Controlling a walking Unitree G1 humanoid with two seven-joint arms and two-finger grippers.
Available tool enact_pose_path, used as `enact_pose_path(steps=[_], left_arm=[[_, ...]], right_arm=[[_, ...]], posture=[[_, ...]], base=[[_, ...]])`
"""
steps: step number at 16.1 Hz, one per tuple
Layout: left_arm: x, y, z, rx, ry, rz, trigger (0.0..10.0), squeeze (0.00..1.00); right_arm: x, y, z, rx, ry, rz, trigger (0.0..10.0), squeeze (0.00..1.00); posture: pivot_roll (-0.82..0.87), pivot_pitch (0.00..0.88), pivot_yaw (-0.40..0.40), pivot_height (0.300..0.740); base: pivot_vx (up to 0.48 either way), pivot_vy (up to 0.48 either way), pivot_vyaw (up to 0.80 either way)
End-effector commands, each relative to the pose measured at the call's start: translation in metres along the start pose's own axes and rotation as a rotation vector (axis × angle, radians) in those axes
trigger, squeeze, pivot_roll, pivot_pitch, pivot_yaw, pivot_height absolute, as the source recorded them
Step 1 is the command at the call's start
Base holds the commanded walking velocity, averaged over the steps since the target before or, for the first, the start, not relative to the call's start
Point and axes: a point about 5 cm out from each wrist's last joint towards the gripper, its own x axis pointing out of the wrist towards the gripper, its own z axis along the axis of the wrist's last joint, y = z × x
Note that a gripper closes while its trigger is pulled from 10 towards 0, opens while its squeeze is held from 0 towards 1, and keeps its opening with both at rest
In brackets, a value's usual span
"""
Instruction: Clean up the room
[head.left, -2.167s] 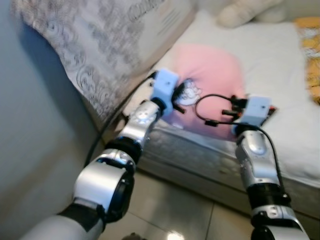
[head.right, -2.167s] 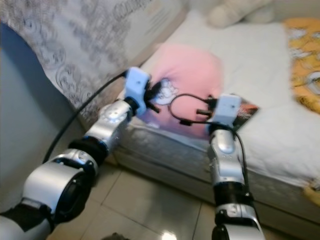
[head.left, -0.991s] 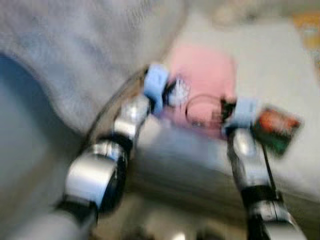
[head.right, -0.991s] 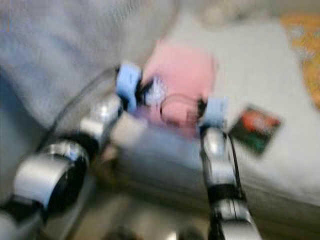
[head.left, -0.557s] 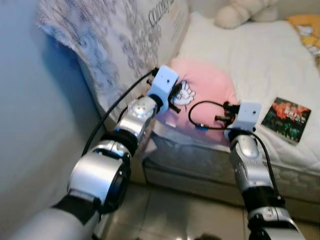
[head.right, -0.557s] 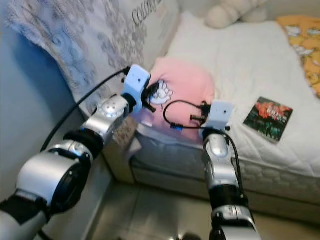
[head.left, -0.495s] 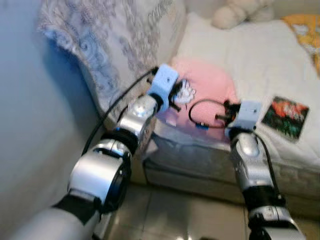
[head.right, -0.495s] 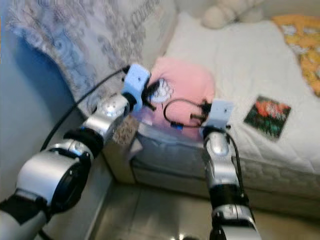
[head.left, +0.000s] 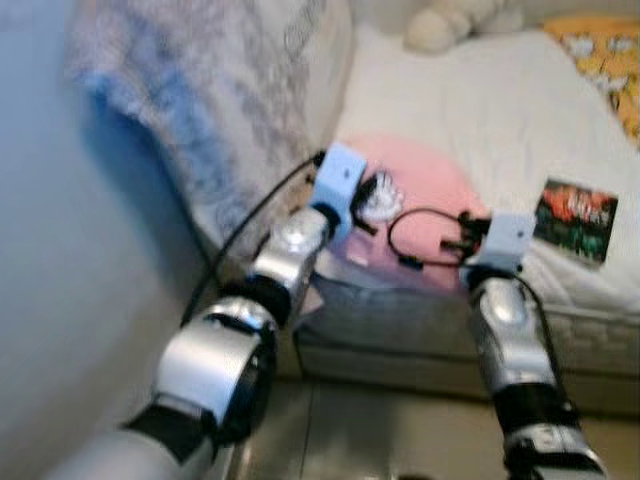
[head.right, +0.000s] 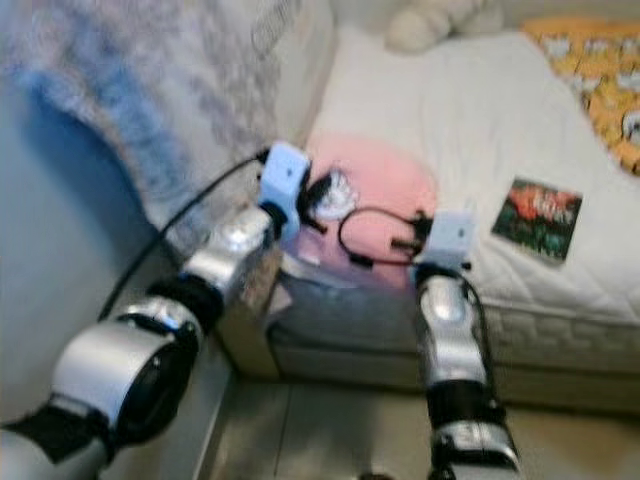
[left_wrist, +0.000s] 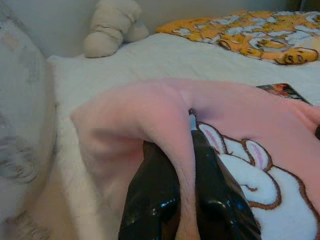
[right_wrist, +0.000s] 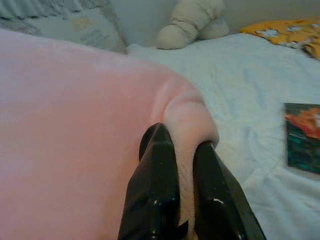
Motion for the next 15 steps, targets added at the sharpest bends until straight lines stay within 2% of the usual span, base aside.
enact_pose_path(steps=[1,9,12,13,15], left_arm=[[0.001,0.013,0.018,0.026,-0.065,0.055,10.0,0.0],[0.003,0.012,0.015,0.01,-0.037,0.11,10.0,0.0],[0.008,0.0,0.019,-0.032,-0.036,0.114,10.0,0.0],[0.013,-0.007,0.021,-0.093,-0.022,0.18,10.0,0.0],[0.013,-0.01,0.012,-0.17,0.026,0.243,10.0,0.0]], right_arm=[[0.003,-0.001,0.008,0.004,-0.026,-0.014,10.0,0.0],[0.0,-0.004,0.005,-0.006,-0.011,-0.021,10.0,0.0],[0.006,-0.019,0.012,-0.049,-0.012,-0.041,10.0,0.0],[0.027,-0.029,0.017,-0.131,0.055,-0.006,10.0,0.0],[0.04,-0.03,0.016,-0.218,0.15,0.047,10.0,0.0]], posture=[[-0.1,0.0,0.085,0.74],[-0.1,0.0,0.092,0.74],[-0.08,0.0,0.087,0.74],[-0.06,0.0,0.073,0.74],[-0.05,0.0,0.051,0.74]], base=[[0.48,0.0,0.0],[0.48,0.0,0.0],[0.48,0.0,0.0],[0.412,0.0,0.0],[0.0,0.0,0.0]])
